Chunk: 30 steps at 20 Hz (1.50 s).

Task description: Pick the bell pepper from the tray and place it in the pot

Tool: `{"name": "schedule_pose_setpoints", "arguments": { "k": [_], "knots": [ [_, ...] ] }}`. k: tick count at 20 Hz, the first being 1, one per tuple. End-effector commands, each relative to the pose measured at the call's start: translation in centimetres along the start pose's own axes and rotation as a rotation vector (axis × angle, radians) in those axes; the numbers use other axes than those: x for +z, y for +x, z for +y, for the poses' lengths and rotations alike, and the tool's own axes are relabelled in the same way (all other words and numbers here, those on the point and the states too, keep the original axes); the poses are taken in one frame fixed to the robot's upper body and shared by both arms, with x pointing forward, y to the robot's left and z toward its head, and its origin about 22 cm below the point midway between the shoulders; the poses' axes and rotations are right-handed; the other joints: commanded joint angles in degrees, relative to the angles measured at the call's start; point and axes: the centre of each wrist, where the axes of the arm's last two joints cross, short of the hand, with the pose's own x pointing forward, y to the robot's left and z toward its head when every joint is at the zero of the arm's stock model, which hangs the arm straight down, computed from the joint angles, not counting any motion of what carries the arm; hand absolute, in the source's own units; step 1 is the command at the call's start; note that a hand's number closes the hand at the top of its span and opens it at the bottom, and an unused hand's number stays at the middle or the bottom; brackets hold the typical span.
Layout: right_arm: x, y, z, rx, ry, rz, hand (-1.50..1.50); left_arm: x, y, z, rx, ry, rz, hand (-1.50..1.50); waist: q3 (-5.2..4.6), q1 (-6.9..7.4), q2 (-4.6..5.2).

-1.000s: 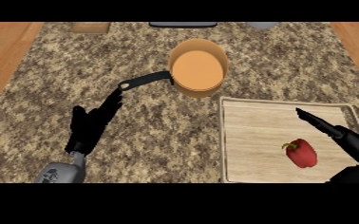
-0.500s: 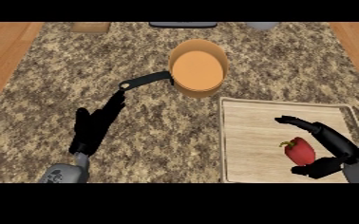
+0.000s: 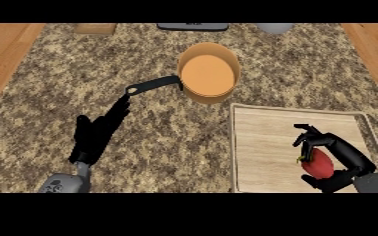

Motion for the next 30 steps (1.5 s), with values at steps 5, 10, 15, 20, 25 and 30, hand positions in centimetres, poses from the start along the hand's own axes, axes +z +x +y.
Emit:
{"name": "schedule_pose_setpoints", "arguments": {
  "k": [5,10,15,20,25,30],
  "knots": [
    [1.0,-3.1,9.1,-0.293,-0.522,0.142,1.5,0.7,-1.1,0.5,0.016,0.063,0.012,0.0,1.34,-3.42,0.27],
    [1.1,-3.1,13.2,-0.316,-0.918,0.26,1.5,1.3,-1.5,1.4,0.027,0.096,0.032,0.0,1.13,-5.33,-0.26],
    [-3.0,-0.1,13.8,-0.189,-1.072,0.228,1.5,1.2,-1.0,1.4,0.026,0.056,0.032,0.0,1.03,-3.94,-0.3],
    [-4.8,3.5,15.0,-0.046,-1.095,0.228,1.5,0.7,-1.6,-0.3,0.025,0.065,0.03,0.0,0.87,-3.61,-0.1],
    [-5.3,7.6,16.4,0.1,-1.158,0.246,1.5,0.6,-1.0,1.2,0.013,0.045,0.031,0.0,0.9,-2.76,0.14],
    [-6.7,11.7,15.8,0.234,-1.192,0.238,1.5,0.2,-0.1,2.1,0.004,0.053,0.017,0.0,0.82,-1.74,0.5]
  ]
}}
